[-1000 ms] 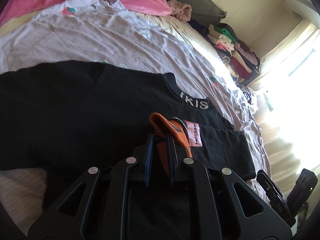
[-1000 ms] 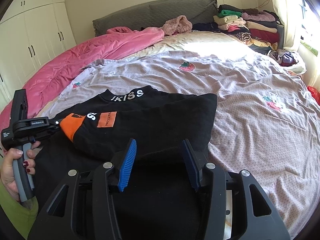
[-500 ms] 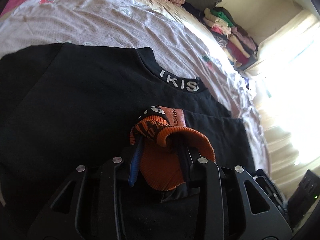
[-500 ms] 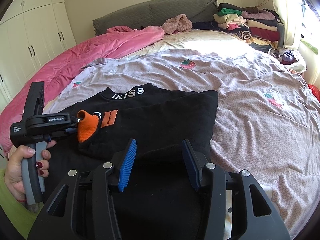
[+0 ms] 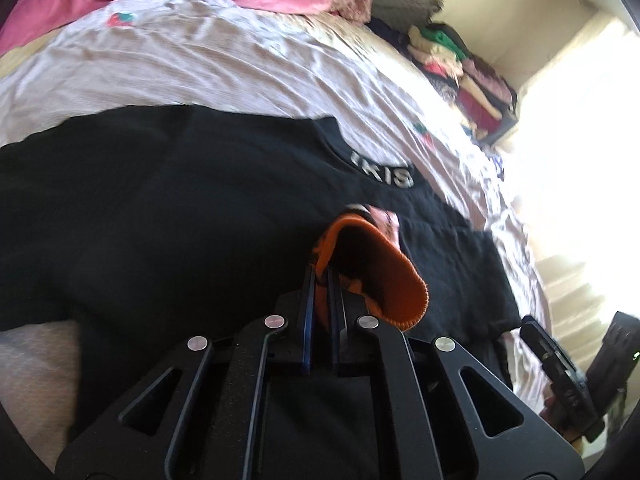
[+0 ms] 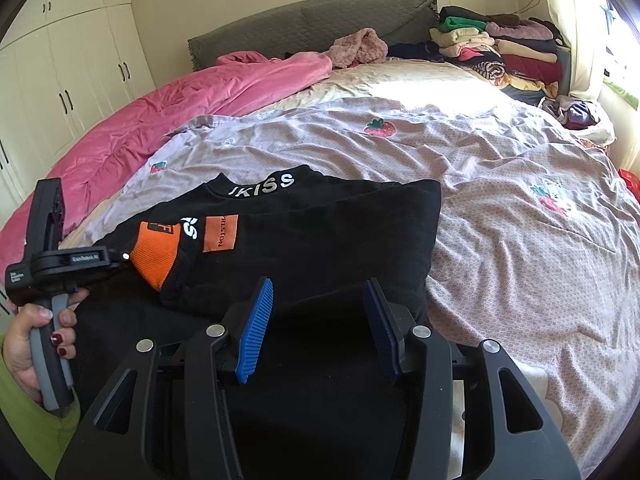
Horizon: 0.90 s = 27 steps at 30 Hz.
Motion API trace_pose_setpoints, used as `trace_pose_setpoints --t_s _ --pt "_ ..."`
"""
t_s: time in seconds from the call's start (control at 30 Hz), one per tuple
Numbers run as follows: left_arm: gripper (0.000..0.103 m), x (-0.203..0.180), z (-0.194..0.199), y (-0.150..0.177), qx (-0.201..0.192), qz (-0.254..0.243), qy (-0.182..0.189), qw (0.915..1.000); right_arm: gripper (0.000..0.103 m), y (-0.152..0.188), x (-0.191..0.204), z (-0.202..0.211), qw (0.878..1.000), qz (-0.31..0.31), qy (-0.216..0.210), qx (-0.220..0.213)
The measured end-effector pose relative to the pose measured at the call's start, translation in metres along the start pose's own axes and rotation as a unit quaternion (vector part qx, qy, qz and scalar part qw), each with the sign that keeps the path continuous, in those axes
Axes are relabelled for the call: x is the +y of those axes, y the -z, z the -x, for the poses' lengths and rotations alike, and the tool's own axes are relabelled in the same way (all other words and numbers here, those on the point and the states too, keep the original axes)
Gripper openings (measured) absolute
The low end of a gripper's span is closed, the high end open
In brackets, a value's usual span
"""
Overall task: Fold small clothes
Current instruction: 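Drag the held cuff along the body with the left gripper and release it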
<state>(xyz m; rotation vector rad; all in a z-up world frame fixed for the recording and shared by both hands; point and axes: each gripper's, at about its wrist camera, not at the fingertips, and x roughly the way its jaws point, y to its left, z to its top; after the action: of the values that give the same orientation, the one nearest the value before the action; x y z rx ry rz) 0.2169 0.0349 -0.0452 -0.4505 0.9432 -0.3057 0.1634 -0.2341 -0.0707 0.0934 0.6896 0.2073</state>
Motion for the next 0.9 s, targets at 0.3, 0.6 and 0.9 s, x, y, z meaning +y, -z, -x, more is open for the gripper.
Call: trace_pose_setpoints --t_s 0.3,0.6,0.9 --pt "0.000 0.040 0.026 -0.008 -0.025 0.048 -0.017 0.9984 0.046 -0.003 0.003 -0.001 1.000 0.007 0.004 -0.002" --pt "0.063 0.000 0.005 -0.006 0.005 0.037 0.040 0.9985 0.046 -0.005 -0.027 0.009 0.999 -0.018 0.043 -0.016" --pt "0.003 -0.012 -0.006 -0.002 -0.025 -0.003 -0.012 0.9996 0.046 0.001 -0.030 0.008 0.999 -0.020 0.048 -0.011"
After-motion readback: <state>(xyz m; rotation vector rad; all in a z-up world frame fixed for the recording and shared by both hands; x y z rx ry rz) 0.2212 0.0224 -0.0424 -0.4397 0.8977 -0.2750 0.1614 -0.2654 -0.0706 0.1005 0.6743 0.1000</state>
